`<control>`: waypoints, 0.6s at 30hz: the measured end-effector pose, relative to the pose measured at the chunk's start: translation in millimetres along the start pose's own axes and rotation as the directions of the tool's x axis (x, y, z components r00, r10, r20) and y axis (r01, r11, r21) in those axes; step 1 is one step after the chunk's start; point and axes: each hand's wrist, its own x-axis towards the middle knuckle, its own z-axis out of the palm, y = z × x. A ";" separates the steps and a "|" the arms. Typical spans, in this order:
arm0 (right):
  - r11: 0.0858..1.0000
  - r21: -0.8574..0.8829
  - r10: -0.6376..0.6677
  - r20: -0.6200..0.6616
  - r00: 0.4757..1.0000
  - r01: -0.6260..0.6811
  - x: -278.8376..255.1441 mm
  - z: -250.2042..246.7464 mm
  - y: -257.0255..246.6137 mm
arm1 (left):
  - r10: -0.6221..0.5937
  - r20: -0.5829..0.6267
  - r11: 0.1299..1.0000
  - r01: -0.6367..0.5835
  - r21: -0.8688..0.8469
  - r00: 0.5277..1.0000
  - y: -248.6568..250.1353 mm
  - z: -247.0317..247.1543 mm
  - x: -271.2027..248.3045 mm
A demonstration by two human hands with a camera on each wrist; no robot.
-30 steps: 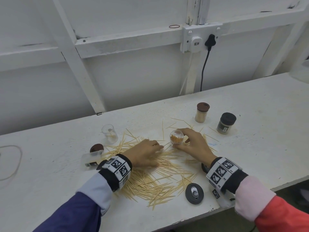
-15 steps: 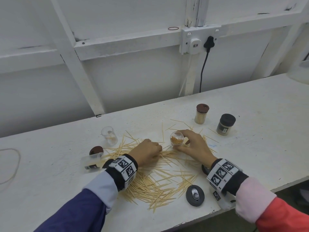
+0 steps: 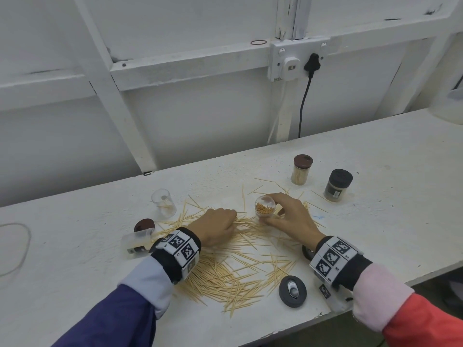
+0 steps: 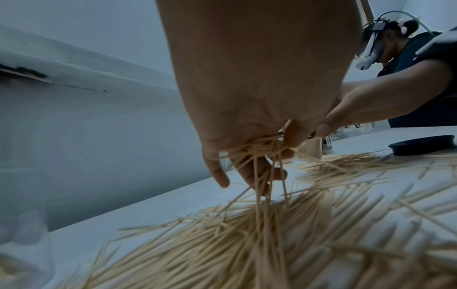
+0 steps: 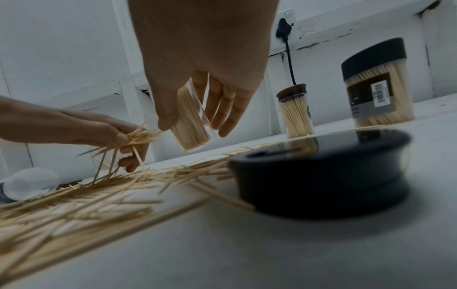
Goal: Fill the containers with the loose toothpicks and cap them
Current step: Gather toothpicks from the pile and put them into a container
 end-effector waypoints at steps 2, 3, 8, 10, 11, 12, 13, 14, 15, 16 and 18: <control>1.000 0.002 0.003 0.001 1.000 -0.003 0.2 -0.3 -0.5 | -0.010 -0.037 0.999 0.008 -0.032 0.999 -0.1 -1.6 -1.1; 1.000 0.003 0.004 0.001 1.000 -0.004 0.1 -0.6 -0.8 | -0.007 -0.053 0.999 0.005 -0.041 0.999 -0.5 -2.9 -1.4; 1.000 0.014 -0.002 -0.008 1.000 0.002 -0.9 -1.7 -3.7 | -0.004 -0.066 1.000 0.003 -0.015 0.998 0.5 -4.7 -1.1; 1.000 0.014 0.001 -0.008 1.000 0.000 -0.8 -1.8 -4.3 | -0.027 -0.050 1.000 0.027 -0.005 0.998 -1.0 -3.0 0.0; 1.000 0.013 0.002 -0.010 1.000 -0.002 -0.7 -1.9 -4.0 | -0.037 -0.034 0.999 0.037 0.009 0.999 -1.8 -2.9 0.0; 1.000 0.014 0.005 -0.014 1.000 -0.005 -0.5 -2.0 -3.6 | -0.037 -0.025 0.999 0.038 0.026 0.999 -2.9 -2.8 0.0; 1.000 0.014 0.011 -0.021 1.000 -0.011 -0.3 -2.1 -3.0 | -0.029 -0.028 0.999 0.030 0.040 0.999 -3.4 -3.0 -0.6; 1.000 0.012 0.017 -0.028 0.999 -0.017 -0.2 -2.3 -2.6 | -0.017 -0.043 0.999 0.018 0.036 0.999 -3.7 -3.3 -1.2; 1.000 0.007 0.021 -0.034 0.999 -0.021 0.3 -2.4 -2.2 | -0.009 -0.064 1.000 0.010 0.016 0.998 -4.4 -2.8 -2.0; 1.000 0.002 0.022 -0.038 0.999 -0.022 0.6 -2.5 -1.9 | -0.007 -0.090 1.000 0.005 -0.018 0.996 -5.5 -2.2 -2.1; 1.000 -0.003 0.021 -0.036 0.999 -0.022 1.0 -2.6 -1.1 | -0.013 -0.125 0.996 0.002 -0.088 0.992 -8.2 -0.6 -2.0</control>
